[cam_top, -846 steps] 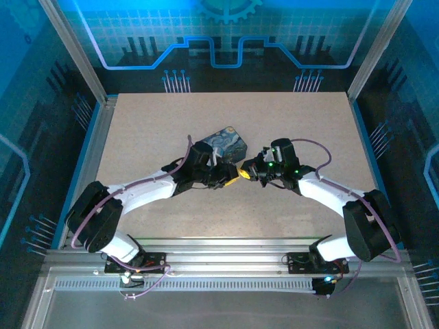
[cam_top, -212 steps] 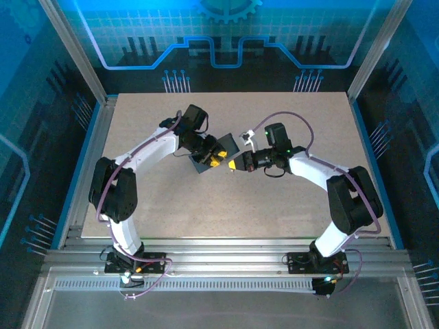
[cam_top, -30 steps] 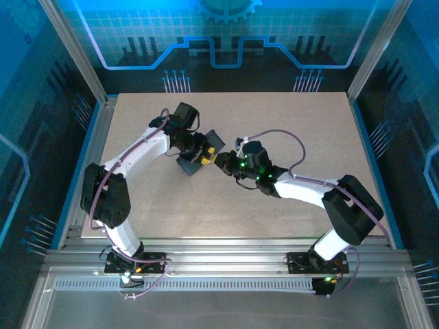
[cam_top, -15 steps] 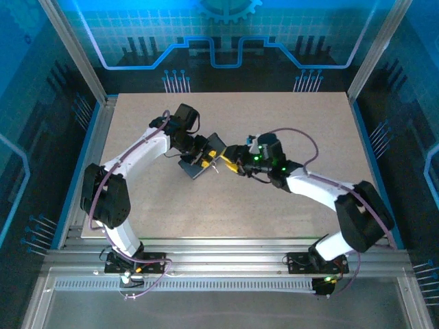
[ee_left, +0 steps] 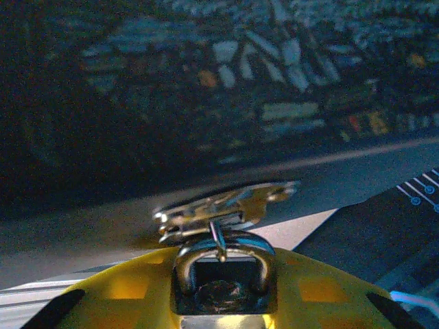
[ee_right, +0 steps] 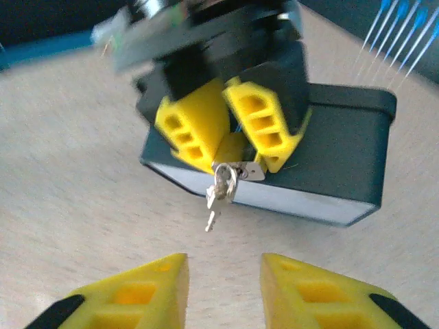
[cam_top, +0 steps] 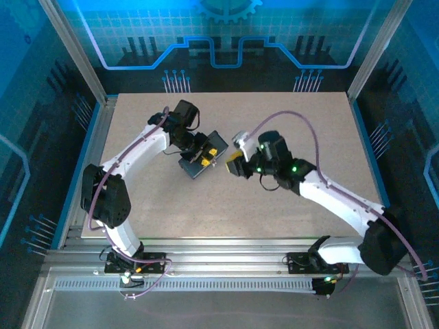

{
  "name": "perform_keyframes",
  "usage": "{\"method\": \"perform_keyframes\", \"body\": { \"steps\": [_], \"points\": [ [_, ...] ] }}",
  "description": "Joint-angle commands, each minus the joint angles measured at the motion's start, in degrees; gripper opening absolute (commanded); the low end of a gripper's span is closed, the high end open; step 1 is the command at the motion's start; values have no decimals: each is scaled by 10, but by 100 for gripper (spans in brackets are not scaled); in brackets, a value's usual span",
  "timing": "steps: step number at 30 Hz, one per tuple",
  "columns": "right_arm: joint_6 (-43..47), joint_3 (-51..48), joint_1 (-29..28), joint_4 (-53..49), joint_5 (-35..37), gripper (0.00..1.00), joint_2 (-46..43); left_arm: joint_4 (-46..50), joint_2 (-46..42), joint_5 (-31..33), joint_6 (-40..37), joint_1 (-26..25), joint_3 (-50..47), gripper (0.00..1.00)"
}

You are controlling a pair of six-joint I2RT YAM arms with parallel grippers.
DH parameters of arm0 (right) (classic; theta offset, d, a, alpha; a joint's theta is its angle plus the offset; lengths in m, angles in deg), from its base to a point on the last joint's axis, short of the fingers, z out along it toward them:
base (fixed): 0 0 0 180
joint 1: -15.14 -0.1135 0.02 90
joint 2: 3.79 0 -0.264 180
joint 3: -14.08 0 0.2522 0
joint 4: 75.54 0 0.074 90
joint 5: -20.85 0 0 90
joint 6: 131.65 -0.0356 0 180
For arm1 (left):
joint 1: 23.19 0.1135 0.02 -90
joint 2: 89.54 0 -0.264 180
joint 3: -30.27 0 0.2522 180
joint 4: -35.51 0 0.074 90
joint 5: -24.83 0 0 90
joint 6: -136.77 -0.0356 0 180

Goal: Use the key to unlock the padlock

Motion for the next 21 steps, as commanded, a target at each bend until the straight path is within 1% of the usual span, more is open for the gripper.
{"method": "perform_keyframes", "body": {
  "steps": [1, 3, 6, 9, 12, 14, 16, 18, 21],
  "points": [
    [274, -42, -17, 140, 88, 34, 3, 28, 2, -26, -21, -5, 34, 0],
    [346, -55, -39, 197, 106, 34, 11, 35, 7, -26, -24, -5, 40, 0],
    [410, -55, -52, 225, 109, 32, 18, 41, 11, -28, -28, -6, 45, 0],
    [421, -37, -53, 211, 116, 31, 25, 41, 14, -30, -28, -7, 45, 0],
    [392, -4, -54, 155, 106, 27, 33, 37, 12, -29, -25, -8, 44, 0],
    [386, -6, -61, 155, 112, 27, 36, 34, 11, -28, -23, -8, 42, 0],
    [409, -21, -67, 165, 119, 29, 37, 34, 10, -31, -24, -8, 40, 0],
    [452, -28, -69, 165, 109, 31, 38, 36, 11, -31, -25, -8, 39, 0],
    [510, -10, -69, 153, 118, 31, 48, 40, 9, -31, -27, -8, 34, 0]
  ]
}}
